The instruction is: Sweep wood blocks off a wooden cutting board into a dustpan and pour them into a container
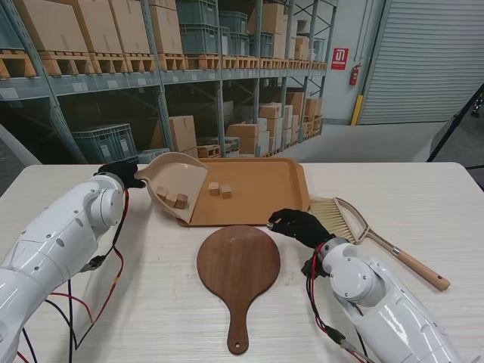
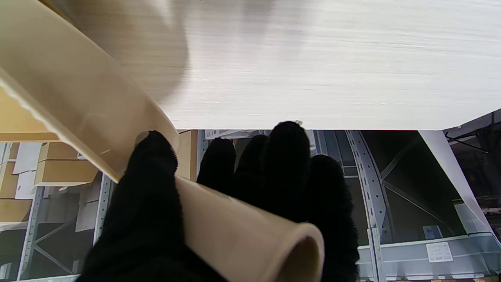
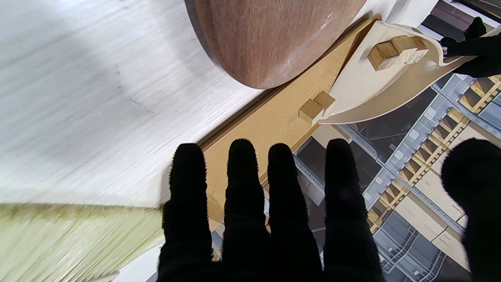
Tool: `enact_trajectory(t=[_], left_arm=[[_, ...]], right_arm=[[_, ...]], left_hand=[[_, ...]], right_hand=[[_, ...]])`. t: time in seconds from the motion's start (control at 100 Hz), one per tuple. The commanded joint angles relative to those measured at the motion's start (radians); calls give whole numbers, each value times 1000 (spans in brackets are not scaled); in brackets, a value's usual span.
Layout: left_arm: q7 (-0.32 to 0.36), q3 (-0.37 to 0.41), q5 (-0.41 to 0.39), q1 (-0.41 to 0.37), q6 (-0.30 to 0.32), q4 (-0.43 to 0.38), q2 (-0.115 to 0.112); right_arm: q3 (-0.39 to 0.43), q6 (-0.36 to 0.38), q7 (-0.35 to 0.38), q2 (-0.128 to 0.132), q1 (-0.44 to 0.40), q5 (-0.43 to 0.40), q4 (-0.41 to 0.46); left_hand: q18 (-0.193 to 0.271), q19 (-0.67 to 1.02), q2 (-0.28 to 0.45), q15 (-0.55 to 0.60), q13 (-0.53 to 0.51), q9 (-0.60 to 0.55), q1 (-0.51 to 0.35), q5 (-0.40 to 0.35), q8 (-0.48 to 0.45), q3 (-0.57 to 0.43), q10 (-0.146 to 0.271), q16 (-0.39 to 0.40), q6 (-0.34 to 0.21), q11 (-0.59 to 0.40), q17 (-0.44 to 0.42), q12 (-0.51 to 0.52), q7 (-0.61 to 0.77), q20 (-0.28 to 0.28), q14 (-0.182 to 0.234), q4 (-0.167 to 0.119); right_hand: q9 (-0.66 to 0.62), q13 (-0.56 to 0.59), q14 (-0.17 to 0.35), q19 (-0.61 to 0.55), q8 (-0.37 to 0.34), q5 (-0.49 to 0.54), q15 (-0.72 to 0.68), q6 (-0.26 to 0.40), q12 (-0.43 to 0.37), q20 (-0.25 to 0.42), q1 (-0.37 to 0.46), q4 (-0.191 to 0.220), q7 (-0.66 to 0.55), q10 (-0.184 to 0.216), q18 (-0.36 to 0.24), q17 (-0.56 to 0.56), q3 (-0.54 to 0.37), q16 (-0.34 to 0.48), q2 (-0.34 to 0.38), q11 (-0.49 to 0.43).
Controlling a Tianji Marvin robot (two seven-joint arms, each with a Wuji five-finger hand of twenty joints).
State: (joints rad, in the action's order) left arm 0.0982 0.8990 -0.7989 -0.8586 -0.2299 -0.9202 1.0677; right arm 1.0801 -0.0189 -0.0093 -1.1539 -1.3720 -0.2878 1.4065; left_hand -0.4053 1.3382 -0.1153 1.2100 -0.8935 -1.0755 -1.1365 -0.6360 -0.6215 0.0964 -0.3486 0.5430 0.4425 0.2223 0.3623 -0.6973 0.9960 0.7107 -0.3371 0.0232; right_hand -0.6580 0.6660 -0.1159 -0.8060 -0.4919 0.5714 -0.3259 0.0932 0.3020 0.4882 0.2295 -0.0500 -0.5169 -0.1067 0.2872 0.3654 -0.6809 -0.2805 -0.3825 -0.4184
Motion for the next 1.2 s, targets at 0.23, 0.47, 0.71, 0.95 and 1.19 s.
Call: enact_trajectory(t=[0.23,0.47,0.71,0.95,1.19], left_arm=[[11,-22,23,27,-3,6,15],[0,-27,33,29,-8,11,20],[-7,-5,20,12,-19,-6,18],[4,84,-26,-53,-45,-81,6],[4,227,-99,-185,-84,-205,-7]], right_arm=[[-2,-4,11,-4,-5,0,-3],[-2,-6,14,-3,-7,2,-4],[-2,-8,14,-3,-7,0,-4],[-2,-15,8,-5,-7,-1,-5],[-2,-23,-13,-10,-8,0,-5]], left_hand=[[23,-32,97,-115,126,139,-154,113,78,-209,265,-12,68,-1467,-110,18,19,-2,175,-12],[21,-31,90,-143,98,130,-154,108,83,-192,257,-13,63,-1450,-81,34,43,-3,170,-3],[21,-30,100,-131,98,127,-155,119,73,-185,256,-5,64,-1461,-80,35,64,-3,177,-4],[20,-29,101,-125,101,128,-154,122,74,-190,253,0,64,-1466,-88,33,67,-1,176,-3],[21,-25,104,-119,106,130,-154,129,70,-191,251,5,65,-1471,-95,29,72,2,176,-1]], right_hand=[[-3,3,-3,-31,-9,22,-23,1,12,12,5,16,-13,-9,29,3,-14,-14,12,-22],[-5,3,-3,-31,-9,23,-23,2,12,11,4,16,-13,-9,29,2,-14,-14,12,-22],[-3,3,-3,-31,-9,24,-24,2,12,10,5,16,-13,-9,29,1,-14,-14,12,-22],[-2,2,-4,-31,-9,24,-23,0,12,10,3,15,-13,-9,29,2,-14,-14,12,-22],[3,1,-4,-31,-9,23,-24,0,11,9,5,15,-13,-11,27,2,-15,-14,12,-20]])
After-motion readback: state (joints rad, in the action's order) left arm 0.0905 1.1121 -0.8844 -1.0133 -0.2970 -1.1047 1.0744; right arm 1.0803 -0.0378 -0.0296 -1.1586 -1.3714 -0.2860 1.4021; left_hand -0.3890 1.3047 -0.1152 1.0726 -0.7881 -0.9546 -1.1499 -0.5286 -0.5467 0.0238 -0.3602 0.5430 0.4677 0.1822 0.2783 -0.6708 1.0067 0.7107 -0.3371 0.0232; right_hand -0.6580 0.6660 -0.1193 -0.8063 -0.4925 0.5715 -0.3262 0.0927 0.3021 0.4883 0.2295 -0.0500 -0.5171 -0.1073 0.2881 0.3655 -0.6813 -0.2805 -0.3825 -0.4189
